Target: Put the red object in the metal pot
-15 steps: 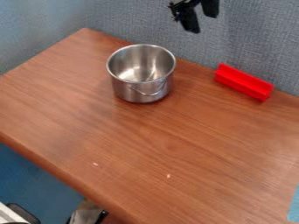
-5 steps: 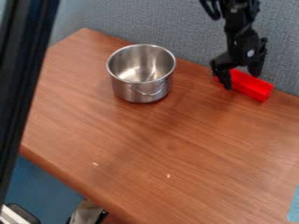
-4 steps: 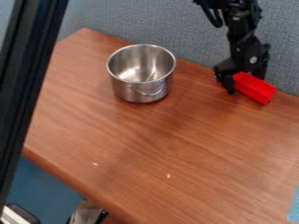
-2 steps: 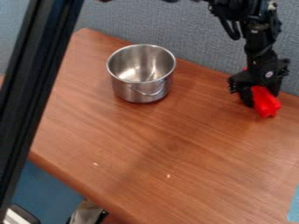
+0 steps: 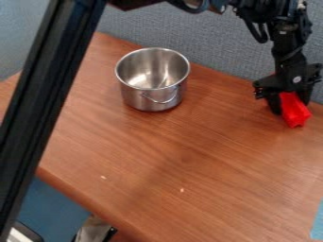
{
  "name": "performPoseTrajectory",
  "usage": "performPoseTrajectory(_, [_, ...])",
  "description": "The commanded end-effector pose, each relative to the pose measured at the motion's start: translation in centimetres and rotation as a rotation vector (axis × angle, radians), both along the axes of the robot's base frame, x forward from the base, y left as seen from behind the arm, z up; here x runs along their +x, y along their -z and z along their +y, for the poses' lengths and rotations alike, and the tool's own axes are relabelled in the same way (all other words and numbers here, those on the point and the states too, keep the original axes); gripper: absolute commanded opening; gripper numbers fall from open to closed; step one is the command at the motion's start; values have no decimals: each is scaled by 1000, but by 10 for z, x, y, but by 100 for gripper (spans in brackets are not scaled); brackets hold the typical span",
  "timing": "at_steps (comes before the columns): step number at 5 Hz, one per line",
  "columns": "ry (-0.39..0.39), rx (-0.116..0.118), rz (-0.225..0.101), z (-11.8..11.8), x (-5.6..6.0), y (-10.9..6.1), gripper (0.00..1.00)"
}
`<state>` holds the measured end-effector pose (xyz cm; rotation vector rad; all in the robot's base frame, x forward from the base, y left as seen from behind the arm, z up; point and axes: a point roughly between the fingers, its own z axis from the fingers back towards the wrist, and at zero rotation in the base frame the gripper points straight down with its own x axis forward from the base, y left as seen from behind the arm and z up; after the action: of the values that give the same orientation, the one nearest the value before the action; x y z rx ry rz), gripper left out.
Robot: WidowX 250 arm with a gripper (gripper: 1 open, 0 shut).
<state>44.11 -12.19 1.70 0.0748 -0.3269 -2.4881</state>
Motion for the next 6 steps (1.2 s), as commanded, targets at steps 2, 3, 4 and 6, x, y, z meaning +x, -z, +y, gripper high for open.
performPoseTrajectory(2, [-15,9,-15,15,9,-46,0])
performPoseTrajectory(3, [-53,5,-14,35,15,-51,0])
performPoseTrajectory(4, [-107,4,-16,60,14,-58,0])
performPoseTrajectory(6, [-270,-52,-3,72,12,-65,0])
